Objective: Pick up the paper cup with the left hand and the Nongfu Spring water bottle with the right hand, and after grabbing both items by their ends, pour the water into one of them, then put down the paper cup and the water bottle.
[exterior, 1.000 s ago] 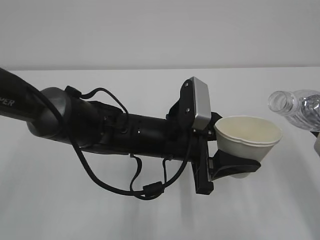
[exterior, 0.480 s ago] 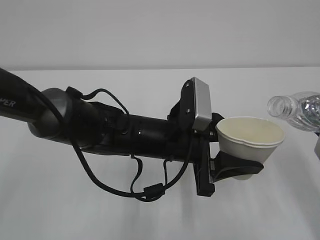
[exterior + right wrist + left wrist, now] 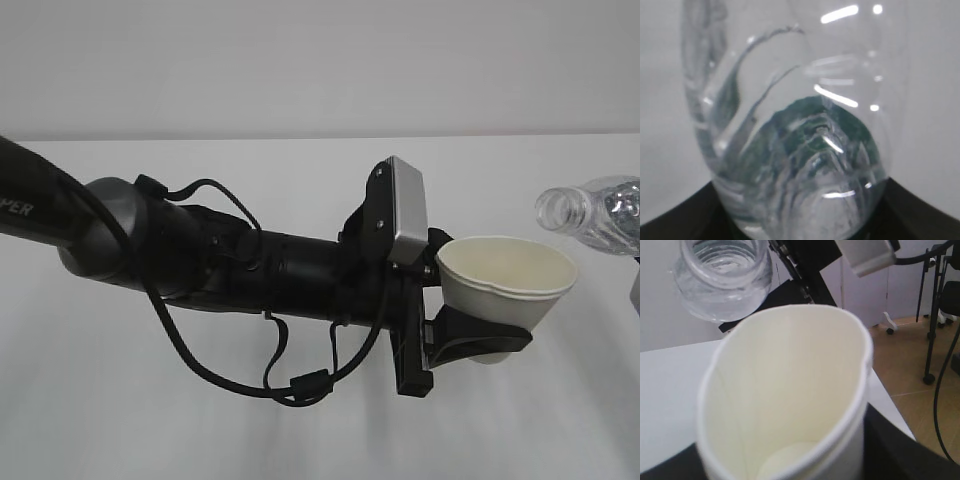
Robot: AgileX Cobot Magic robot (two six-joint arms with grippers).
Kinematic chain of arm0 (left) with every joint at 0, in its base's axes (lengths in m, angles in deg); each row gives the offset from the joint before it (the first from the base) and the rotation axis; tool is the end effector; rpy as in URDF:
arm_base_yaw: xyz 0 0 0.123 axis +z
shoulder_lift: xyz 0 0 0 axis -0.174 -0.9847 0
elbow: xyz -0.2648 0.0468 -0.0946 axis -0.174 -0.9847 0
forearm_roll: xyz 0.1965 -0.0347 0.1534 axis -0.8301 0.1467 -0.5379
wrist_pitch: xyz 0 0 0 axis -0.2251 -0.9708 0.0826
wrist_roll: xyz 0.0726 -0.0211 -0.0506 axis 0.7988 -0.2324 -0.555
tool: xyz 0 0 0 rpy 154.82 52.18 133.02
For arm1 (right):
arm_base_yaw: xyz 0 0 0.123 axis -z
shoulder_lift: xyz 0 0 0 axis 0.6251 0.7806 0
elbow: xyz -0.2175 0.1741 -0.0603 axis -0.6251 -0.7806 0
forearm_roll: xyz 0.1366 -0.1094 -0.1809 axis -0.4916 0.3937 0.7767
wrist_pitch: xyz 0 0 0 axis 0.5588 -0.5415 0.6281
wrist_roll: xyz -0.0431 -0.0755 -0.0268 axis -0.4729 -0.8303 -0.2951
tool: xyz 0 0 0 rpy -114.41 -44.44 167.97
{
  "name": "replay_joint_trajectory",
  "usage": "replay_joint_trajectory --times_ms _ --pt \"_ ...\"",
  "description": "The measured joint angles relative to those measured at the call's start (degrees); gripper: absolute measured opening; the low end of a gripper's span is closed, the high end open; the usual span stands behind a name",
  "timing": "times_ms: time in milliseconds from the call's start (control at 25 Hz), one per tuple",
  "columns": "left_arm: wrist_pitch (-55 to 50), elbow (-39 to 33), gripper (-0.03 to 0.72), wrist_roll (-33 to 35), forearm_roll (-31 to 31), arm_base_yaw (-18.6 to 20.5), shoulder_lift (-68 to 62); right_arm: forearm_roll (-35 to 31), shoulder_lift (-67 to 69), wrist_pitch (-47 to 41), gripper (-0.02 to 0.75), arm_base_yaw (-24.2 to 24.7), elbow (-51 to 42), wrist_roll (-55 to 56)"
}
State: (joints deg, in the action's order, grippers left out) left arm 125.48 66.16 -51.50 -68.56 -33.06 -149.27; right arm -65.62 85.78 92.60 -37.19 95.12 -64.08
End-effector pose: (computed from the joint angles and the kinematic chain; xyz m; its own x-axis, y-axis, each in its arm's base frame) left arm 0.2567 -0.3350 0.1483 0.1374 0.1408 -0.9805 0.9886 -0.0815 0.1268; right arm 0.2057 0.0061 0.2134 0.0348 -0.9815 -0.1883 -0.3736 0.1620 -0.9133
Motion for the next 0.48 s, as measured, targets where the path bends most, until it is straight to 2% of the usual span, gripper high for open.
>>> replay_joint_trajectory --times_ms 480 --pt "-1.6 0.0 0.412 0.0 2.0 0.0 0.0 -0.21 0.0 0.45 0.456 0.0 0.0 -2.38"
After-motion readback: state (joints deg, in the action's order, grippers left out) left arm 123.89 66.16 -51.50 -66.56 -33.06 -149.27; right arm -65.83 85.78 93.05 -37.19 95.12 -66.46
